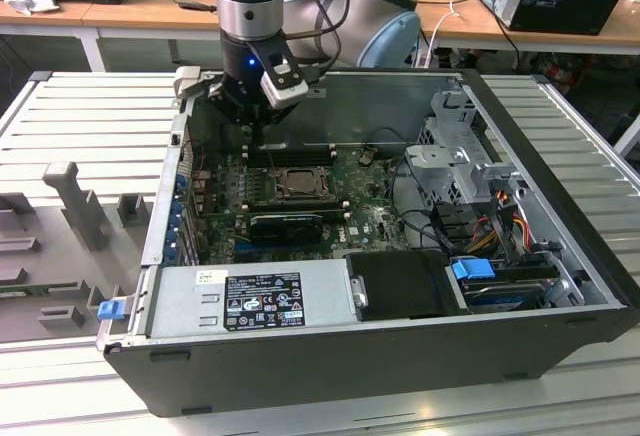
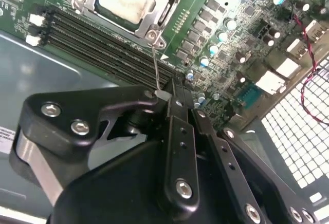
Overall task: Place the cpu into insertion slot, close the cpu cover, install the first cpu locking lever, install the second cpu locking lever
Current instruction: 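Install the first cpu locking lever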
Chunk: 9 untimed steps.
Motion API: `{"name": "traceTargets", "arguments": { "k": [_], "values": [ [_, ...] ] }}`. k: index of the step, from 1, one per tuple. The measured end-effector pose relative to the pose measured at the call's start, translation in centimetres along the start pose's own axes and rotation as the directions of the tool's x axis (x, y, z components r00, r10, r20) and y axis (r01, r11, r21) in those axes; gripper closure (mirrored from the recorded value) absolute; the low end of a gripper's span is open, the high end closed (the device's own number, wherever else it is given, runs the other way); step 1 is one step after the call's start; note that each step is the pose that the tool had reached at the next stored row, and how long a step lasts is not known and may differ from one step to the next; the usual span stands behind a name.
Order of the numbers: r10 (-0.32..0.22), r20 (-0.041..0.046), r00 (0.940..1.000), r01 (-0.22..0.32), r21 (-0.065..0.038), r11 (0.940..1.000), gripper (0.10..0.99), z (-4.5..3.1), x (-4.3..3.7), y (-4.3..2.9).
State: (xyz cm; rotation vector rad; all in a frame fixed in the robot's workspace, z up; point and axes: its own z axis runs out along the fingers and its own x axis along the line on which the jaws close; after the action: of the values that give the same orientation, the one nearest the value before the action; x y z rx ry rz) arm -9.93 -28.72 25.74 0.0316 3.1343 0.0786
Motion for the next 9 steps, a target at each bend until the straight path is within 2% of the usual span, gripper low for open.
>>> {"name": "traceTargets", "arguments": {
  "k": [9],
  "values": [
    [0.000, 0.0000, 1.0000, 0.000, 0.000, 1.0000, 0.980, 0.06, -0.75, 0.01]
  ]
}}
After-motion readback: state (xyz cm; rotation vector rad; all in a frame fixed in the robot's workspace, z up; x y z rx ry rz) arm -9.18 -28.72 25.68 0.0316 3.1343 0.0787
